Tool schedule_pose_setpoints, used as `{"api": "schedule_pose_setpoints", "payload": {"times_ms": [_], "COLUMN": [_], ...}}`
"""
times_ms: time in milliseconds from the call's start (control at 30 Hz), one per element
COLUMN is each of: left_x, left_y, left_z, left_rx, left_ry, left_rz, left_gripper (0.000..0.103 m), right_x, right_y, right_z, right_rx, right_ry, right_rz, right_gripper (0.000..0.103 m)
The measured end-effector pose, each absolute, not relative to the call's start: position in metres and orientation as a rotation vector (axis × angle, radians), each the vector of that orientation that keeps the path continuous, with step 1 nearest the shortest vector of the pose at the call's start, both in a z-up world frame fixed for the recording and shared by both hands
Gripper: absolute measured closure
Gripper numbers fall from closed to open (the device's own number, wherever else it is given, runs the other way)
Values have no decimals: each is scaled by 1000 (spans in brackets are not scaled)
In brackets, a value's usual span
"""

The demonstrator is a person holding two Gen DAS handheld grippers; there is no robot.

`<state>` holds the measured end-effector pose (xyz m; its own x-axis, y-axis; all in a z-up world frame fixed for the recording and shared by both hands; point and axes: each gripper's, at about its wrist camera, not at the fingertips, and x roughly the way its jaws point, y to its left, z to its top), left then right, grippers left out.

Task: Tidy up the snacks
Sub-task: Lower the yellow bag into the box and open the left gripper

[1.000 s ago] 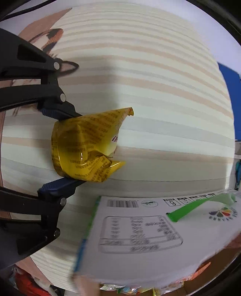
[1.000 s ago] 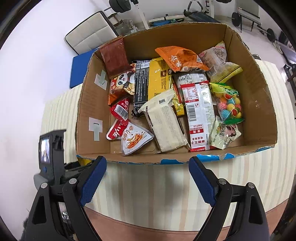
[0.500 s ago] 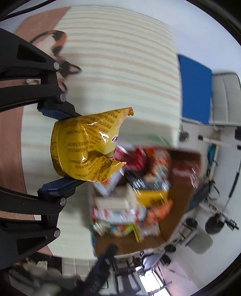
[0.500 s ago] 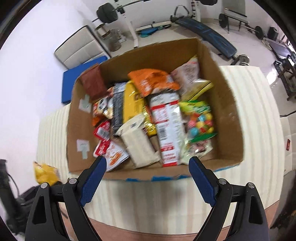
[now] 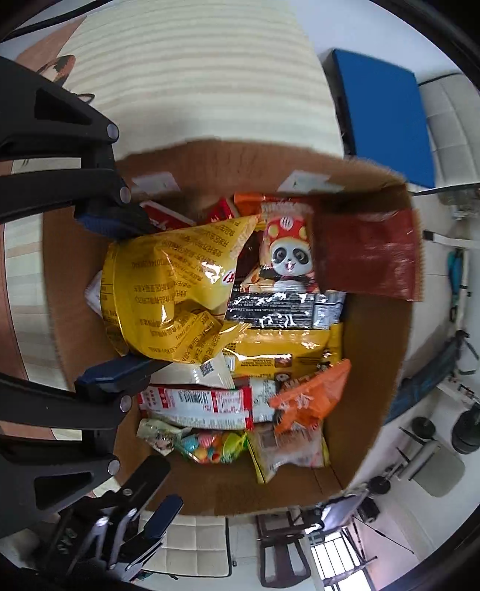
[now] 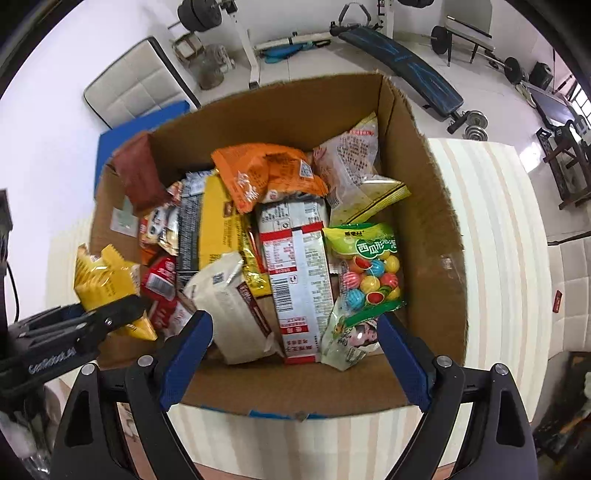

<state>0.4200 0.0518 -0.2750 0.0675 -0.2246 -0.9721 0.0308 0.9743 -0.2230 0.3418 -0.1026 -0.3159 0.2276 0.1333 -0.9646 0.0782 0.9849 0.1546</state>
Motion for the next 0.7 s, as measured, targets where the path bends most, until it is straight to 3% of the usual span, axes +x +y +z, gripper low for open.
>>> {"api": "schedule_pose_setpoints", "payload": {"times_ms": [233,367,467,567,700], "left_x": [432,432,432,432,428], "left_y": [44,40,41,41,35], "left_z": [-292,-289,-285,-280,-275], "left_rx": [-171,-111,-119,-110,-87], "left_ry": [1540,1520,1504,1487,1459], "left_rz": [-210,-192,-175,-174,-171], "left_gripper": [44,20,18,9,7], "right_x": [346,348,349,350,349], "right_y": [-107,-108,-110,-111,-112], "right_z": [-336,-340,-340,-338,-333], "right_rx": [181,179,174,172,159], "right_ry": [1385,1401,1402,1397,1382], "right_rz": [37,34,30,28,26], "right_gripper": [10,10,10,8,8]}}
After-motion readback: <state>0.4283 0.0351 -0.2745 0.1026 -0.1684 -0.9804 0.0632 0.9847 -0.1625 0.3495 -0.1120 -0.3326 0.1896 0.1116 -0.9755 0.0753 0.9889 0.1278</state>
